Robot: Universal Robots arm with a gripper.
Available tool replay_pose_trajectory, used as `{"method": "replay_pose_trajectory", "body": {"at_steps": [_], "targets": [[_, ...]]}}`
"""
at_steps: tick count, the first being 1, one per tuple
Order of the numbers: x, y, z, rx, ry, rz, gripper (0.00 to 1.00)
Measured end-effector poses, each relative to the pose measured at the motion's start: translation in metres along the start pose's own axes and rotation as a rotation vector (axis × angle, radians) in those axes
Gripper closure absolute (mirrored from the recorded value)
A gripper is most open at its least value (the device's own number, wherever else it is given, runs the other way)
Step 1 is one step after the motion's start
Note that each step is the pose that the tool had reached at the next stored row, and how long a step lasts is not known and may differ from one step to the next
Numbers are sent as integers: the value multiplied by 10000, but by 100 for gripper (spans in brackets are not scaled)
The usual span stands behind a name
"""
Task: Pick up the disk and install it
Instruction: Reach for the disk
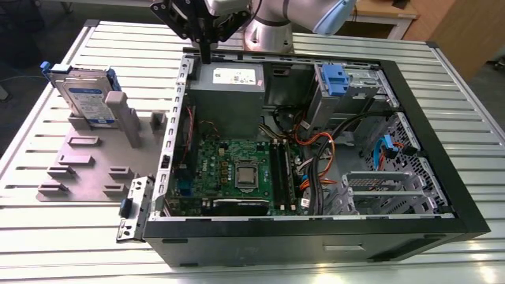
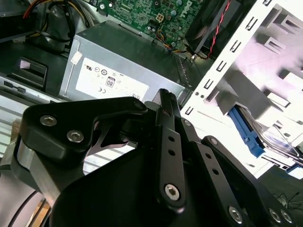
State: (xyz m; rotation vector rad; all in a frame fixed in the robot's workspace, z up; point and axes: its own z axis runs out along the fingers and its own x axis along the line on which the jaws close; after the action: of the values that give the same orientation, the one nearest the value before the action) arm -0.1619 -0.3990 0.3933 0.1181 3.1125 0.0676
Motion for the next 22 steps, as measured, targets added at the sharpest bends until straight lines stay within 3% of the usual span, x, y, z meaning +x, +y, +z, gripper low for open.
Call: {"method": "replay_pose_trajectory", "body": {"at_steps": [14,22], "targets": [[148,-11,-4,0,0,-1,89],[154,-11,-4,0,0,-1,89]]}}
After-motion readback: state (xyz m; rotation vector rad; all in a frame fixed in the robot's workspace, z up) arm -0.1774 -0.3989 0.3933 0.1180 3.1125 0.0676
